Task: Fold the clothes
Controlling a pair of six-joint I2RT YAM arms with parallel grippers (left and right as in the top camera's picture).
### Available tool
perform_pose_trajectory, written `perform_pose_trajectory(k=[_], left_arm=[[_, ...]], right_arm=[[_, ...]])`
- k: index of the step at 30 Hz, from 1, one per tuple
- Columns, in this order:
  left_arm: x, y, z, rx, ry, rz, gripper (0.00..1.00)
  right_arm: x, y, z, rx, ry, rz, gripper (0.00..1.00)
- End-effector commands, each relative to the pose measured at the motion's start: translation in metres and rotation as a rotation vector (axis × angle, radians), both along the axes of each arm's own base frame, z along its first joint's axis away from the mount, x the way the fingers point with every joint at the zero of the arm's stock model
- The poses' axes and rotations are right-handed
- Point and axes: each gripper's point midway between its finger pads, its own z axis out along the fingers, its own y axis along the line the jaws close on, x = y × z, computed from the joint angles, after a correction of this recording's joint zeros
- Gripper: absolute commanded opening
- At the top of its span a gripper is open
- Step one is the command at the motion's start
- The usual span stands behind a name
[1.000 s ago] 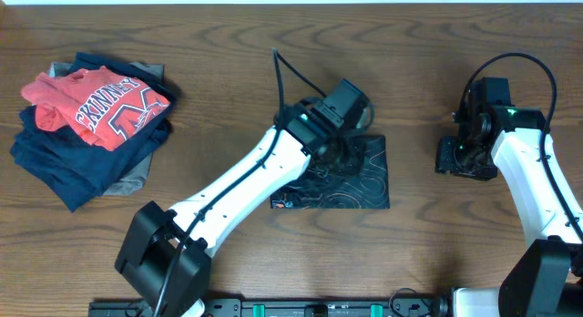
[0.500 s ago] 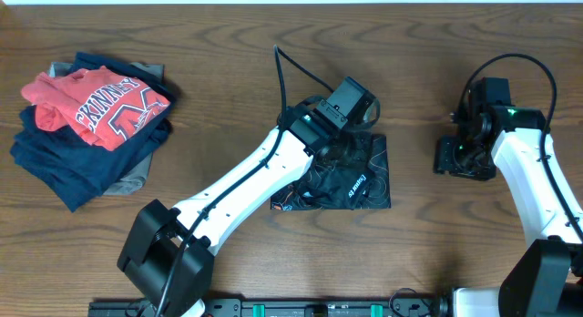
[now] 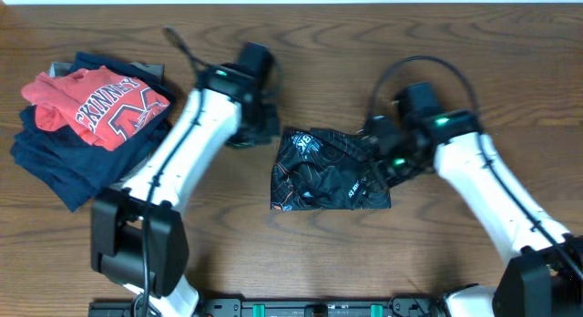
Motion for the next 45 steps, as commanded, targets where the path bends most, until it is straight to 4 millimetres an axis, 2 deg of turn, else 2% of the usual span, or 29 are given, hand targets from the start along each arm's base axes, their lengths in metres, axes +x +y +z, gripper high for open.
perform_pose_trajectory(k=[1, 4, 7, 11, 13, 14, 15, 17, 18, 20, 24, 27, 30, 32, 35, 36, 37, 38, 40, 42, 45], left_arm=[[0.009, 0.027, 0.001, 0.01, 0.011, 0.074, 0.11], [0.012, 0.046, 0.0, 0.013, 0.021, 0.127, 0.11], [0.013, 0.057, 0.0, 0.014, 0.026, 0.155, 0.11], [0.014, 0.06, 0.0, 0.015, 0.029, 0.165, 0.11], [0.014, 0.06, 0.0, 0.015, 0.029, 0.165, 0.11], [0.014, 0.06, 0.0, 0.015, 0.029, 0.165, 0.11], [0.014, 0.06, 0.0, 0.015, 0.029, 0.165, 0.11], [0.014, 0.06, 0.0, 0.015, 0.029, 0.165, 0.11], [0.014, 0.06, 0.0, 0.015, 0.029, 0.165, 0.11], [0.014, 0.06, 0.0, 0.015, 0.029, 0.165, 0.11], [0.014, 0.06, 0.0, 0.015, 0.029, 0.165, 0.11], [0.014, 0.06, 0.0, 0.015, 0.029, 0.165, 0.11], [0.014, 0.06, 0.0, 0.015, 0.029, 0.165, 0.11], [0.014, 0.06, 0.0, 0.015, 0.029, 0.165, 0.11], [0.014, 0.06, 0.0, 0.015, 0.029, 0.165, 0.11], [0.013, 0.06, 0.0, 0.015, 0.029, 0.165, 0.11], [0.013, 0.06, 0.0, 0.015, 0.029, 0.165, 0.11], [0.013, 0.06, 0.0, 0.015, 0.03, 0.164, 0.11], [0.012, 0.06, 0.0, 0.016, 0.035, 0.164, 0.11], [0.01, 0.06, 0.0, 0.018, 0.043, 0.164, 0.11], [0.007, 0.061, 0.0, 0.021, 0.054, 0.163, 0.11]], right_arm=[[-0.01, 0.01, -0.014, -0.116, -0.053, 0.118, 0.7], [-0.011, 0.026, -0.023, -0.139, -0.101, 0.184, 0.69], [-0.01, 0.041, -0.034, -0.144, -0.134, 0.208, 0.67], [-0.006, 0.042, -0.055, -0.201, -0.139, 0.172, 0.67], [-0.005, 0.043, -0.067, -0.217, -0.121, 0.17, 0.63], [-0.004, 0.044, -0.071, -0.22, -0.113, 0.16, 0.56], [-0.003, 0.044, -0.074, -0.221, -0.108, 0.15, 0.44], [-0.002, 0.045, -0.078, -0.223, -0.102, 0.139, 0.11], [-0.001, 0.044, -0.078, -0.224, -0.103, 0.13, 0.01], [0.007, 0.039, -0.073, -0.246, -0.127, 0.061, 0.01], [0.036, 0.018, -0.046, -0.313, -0.244, -0.113, 0.01], [0.06, -0.007, -0.016, -0.335, -0.352, -0.236, 0.01], [0.08, -0.028, 0.001, -0.311, -0.41, -0.328, 0.02], [0.087, -0.04, 0.003, -0.293, -0.407, -0.372, 0.03], [0.091, -0.056, -0.005, -0.284, -0.366, -0.418, 0.05], [0.091, -0.059, -0.009, -0.278, -0.349, -0.425, 0.14], [0.093, -0.062, -0.013, -0.276, -0.336, -0.434, 0.28], [0.094, -0.066, -0.017, -0.284, -0.326, -0.442, 0.52], [0.095, -0.07, -0.024, -0.294, -0.311, -0.453, 0.71], [0.093, -0.073, -0.027, -0.303, -0.296, -0.457, 0.72], [0.084, -0.07, -0.027, -0.283, -0.258, -0.451, 0.67]])
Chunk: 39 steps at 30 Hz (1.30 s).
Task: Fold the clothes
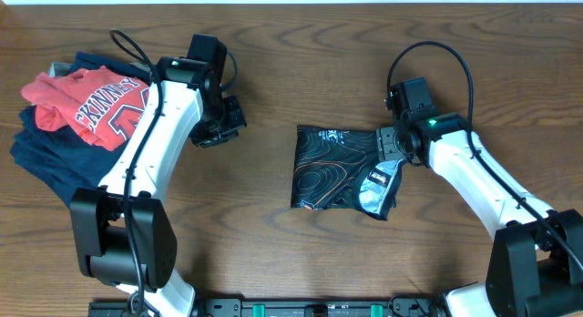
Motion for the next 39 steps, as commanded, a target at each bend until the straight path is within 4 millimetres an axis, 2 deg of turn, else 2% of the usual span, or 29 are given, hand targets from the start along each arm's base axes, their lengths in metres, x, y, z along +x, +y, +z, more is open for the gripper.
perform_pose_trajectory(k=[1, 3, 5, 7, 11, 14, 23, 27, 35, 37, 39], left_arm=[[0.001, 0.002, 0.001, 0.009, 0.005, -0.001, 0.11], [-0.001, -0.003, 0.001, -0.009, 0.007, -0.032, 0.11], [-0.001, -0.013, 0.002, -0.042, -0.002, -0.094, 0.12], [-0.001, -0.03, 0.004, -0.084, -0.027, -0.188, 0.17], [0.001, -0.064, 0.005, -0.136, -0.087, -0.377, 0.38], [0.005, -0.086, 0.0, -0.14, -0.135, -0.476, 0.47], [0.027, -0.134, -0.034, -0.144, -0.237, -0.675, 0.5], [0.028, -0.147, -0.05, -0.138, -0.245, -0.766, 0.5], [0.026, -0.165, -0.078, -0.138, -0.224, -0.804, 0.5], [0.026, -0.17, -0.08, -0.14, -0.232, -0.811, 0.47], [0.026, -0.172, -0.082, -0.141, -0.234, -0.815, 0.39]], right_arm=[[-0.006, 0.005, 0.004, 0.052, 0.022, -0.006, 0.64], [-0.014, 0.008, 0.007, 0.077, 0.044, -0.004, 0.58], [-0.019, 0.007, 0.011, 0.083, 0.053, -0.024, 0.58], [-0.024, 0.003, 0.011, 0.084, 0.07, -0.052, 0.61], [-0.029, -0.005, 0.001, 0.104, 0.111, -0.141, 0.63], [-0.03, 0.001, -0.008, 0.167, 0.141, -0.144, 0.64], [-0.033, -0.001, -0.013, 0.176, 0.163, -0.222, 0.63], [-0.036, -0.002, -0.013, 0.173, 0.176, -0.23, 0.63], [-0.042, -0.003, -0.014, 0.165, 0.199, -0.232, 0.62], [-0.042, -0.003, -0.014, 0.165, 0.199, -0.232, 0.63], [-0.042, -0.003, -0.014, 0.165, 0.199, -0.232, 0.62]])
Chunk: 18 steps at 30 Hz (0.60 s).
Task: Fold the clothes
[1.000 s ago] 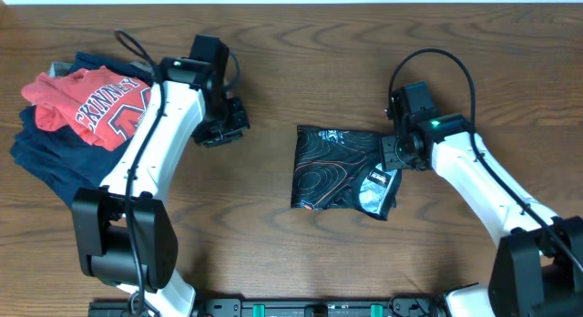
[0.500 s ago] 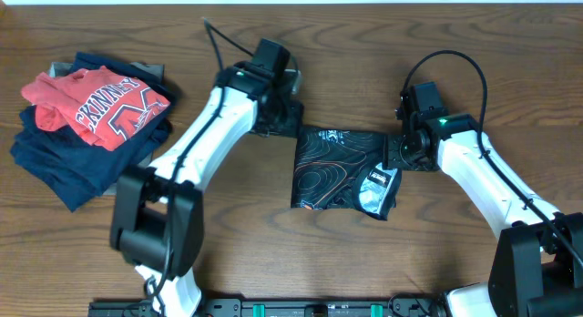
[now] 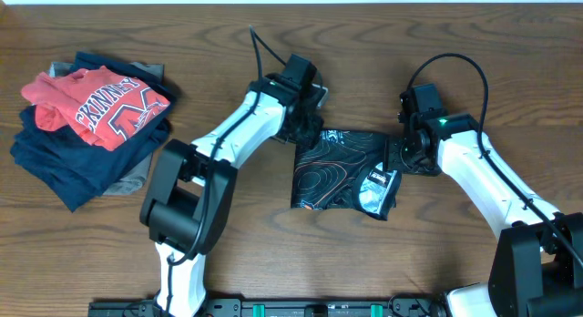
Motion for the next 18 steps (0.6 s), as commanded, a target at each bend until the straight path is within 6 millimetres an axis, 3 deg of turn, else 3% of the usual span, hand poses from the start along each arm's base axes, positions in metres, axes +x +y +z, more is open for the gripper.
perform_pose_trajectory(k=[1, 5, 9, 11, 14, 18], left_arm=[[-0.002, -0.004, -0.005, -0.001, 0.001, -0.025, 0.34], [-0.004, -0.003, -0.012, 0.008, 0.017, -0.025, 0.24], [-0.004, -0.003, -0.013, 0.01, 0.021, -0.025, 0.06], [-0.001, 0.002, -0.013, 0.03, 0.011, -0.004, 0.06], [0.011, 0.023, -0.009, 0.097, -0.012, 0.108, 0.06], [0.022, 0.055, 0.0, 0.097, 0.037, 0.361, 0.06]], right_arm=[[-0.002, -0.003, -0.003, 0.005, 0.016, -0.024, 0.62], [-0.003, -0.003, -0.004, 0.004, 0.019, -0.024, 0.62], [-0.003, -0.003, -0.004, 0.004, 0.02, -0.024, 0.62], [-0.004, -0.003, -0.004, 0.003, 0.023, -0.024, 0.62], [-0.004, -0.003, -0.004, 0.003, 0.025, -0.024, 0.62], [-0.002, -0.003, -0.004, 0.002, 0.017, -0.024, 0.62]])
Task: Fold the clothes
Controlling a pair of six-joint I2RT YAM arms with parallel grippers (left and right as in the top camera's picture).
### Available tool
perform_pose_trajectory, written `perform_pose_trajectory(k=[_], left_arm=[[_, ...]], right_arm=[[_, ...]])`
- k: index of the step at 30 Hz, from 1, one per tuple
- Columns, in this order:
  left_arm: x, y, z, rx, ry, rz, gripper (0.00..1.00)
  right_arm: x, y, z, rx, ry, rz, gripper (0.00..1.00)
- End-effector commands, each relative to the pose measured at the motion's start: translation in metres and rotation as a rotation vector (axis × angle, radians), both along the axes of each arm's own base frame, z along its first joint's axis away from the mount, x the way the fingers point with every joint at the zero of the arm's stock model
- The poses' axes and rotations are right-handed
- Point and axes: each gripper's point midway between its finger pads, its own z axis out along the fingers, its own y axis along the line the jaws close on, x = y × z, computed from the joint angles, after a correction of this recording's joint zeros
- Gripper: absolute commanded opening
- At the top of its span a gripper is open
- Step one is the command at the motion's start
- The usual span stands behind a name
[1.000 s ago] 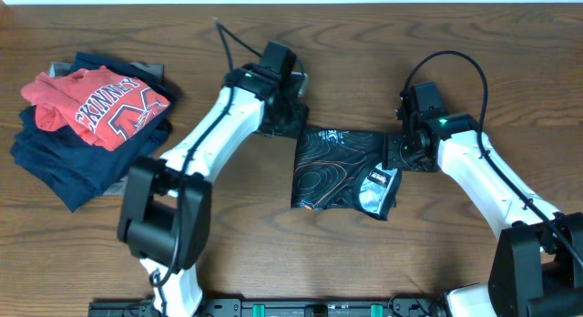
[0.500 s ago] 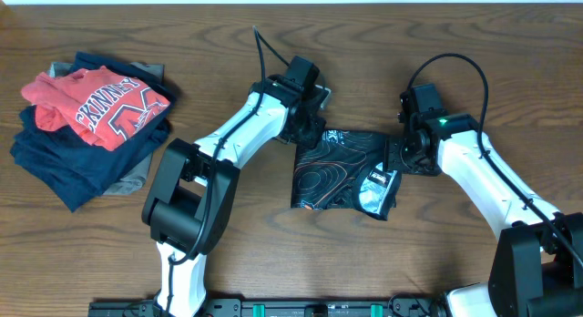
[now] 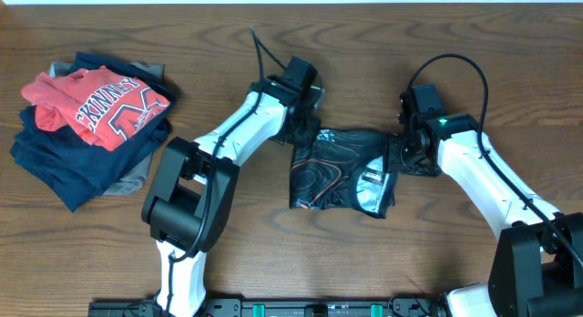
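A black garment with orange and white line print (image 3: 335, 171) lies folded in the middle of the table. A silvery patch (image 3: 372, 182) shows on its right side. My left gripper (image 3: 305, 132) is down on its far left corner, and the cloth there is drawn up into the fingers. My right gripper (image 3: 402, 154) is at the far right corner, pinching the edge, which bunches toward it. The wrists largely cover the fingers of both grippers.
A pile of clothes sits at the far left: a red printed shirt (image 3: 91, 103) lies on top of navy garments (image 3: 64, 167). Bare wooden table (image 3: 273, 253) surrounds the black garment. The table's back edge (image 3: 291, 2) runs along the top.
Both grippers stay at the garment's far corners. The far edge has changed from straight to pulled toward each gripper, and the right side has shifted slightly.
At first the garment lay crumpled between both grippers. Then it lay flatter and folded, with the left arm off near the clothes pile and the right gripper at its right edge. Later the left gripper was at the far left corner, and now both corners are gripped.
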Motion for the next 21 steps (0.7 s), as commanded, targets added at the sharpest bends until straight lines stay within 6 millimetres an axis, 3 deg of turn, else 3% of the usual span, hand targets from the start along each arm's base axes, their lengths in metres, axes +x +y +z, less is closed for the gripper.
perform_pose_trajectory(k=[1, 7, 13, 21], left_arm=[[0.018, 0.041, 0.008, 0.023, 0.027, 0.311, 0.06], [0.012, 0.051, 0.006, -0.077, 0.154, 0.445, 0.08], [0.004, 0.057, 0.003, -0.026, 0.171, 0.436, 0.13], [-0.016, 0.072, -0.004, 0.063, 0.227, 0.448, 0.13]], right_arm=[[0.0, -0.004, -0.003, 0.0, 0.009, -0.024, 0.62], [0.005, -0.003, -0.002, 0.0, -0.013, -0.014, 0.64], [-0.002, 0.044, 0.005, 0.225, -0.021, 0.289, 0.64], [-0.022, 0.055, -0.011, 0.254, 0.066, 0.346, 0.6]])
